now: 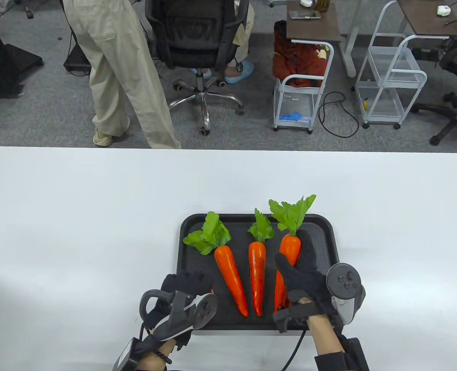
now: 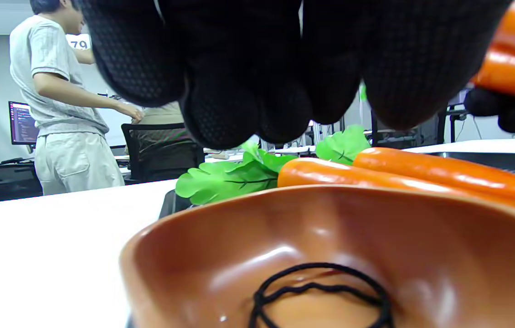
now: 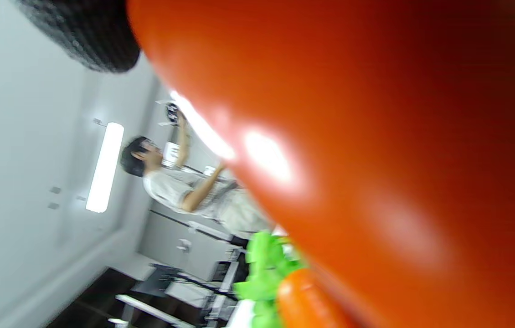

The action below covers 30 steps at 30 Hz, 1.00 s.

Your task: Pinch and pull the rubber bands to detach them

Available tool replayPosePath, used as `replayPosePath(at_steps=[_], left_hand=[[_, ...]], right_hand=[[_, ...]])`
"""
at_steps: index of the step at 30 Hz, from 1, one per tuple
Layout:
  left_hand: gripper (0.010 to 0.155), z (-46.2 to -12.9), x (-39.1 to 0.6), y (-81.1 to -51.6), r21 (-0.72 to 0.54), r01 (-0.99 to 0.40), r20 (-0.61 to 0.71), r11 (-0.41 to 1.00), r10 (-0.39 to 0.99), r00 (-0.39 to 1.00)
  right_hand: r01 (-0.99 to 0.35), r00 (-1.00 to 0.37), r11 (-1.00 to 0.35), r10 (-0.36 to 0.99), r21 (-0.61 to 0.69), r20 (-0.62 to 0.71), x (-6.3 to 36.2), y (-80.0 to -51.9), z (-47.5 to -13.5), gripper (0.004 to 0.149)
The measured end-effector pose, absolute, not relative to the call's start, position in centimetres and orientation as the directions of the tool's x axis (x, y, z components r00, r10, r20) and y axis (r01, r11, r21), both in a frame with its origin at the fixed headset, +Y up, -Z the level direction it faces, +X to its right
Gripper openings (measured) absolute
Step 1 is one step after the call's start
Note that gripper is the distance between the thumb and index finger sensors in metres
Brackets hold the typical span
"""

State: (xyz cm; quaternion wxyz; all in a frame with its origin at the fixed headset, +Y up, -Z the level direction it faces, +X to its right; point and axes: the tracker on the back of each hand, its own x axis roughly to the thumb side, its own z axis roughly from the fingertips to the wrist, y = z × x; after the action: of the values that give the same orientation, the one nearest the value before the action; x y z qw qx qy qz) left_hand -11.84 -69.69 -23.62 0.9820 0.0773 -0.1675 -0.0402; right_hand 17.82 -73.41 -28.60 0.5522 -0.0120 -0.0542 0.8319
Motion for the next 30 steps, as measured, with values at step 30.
replayPosePath(at_steps=[30], left_hand=[[0.059,-23.5,-11.9,-69.9,0.170,-0.144,0.372,0.975,0.072,0.926]], right_hand=[[-0.207,-0.926,-0.964,0.138,0.166,-0.353,15.1,-75.4,-35.1,0.087]])
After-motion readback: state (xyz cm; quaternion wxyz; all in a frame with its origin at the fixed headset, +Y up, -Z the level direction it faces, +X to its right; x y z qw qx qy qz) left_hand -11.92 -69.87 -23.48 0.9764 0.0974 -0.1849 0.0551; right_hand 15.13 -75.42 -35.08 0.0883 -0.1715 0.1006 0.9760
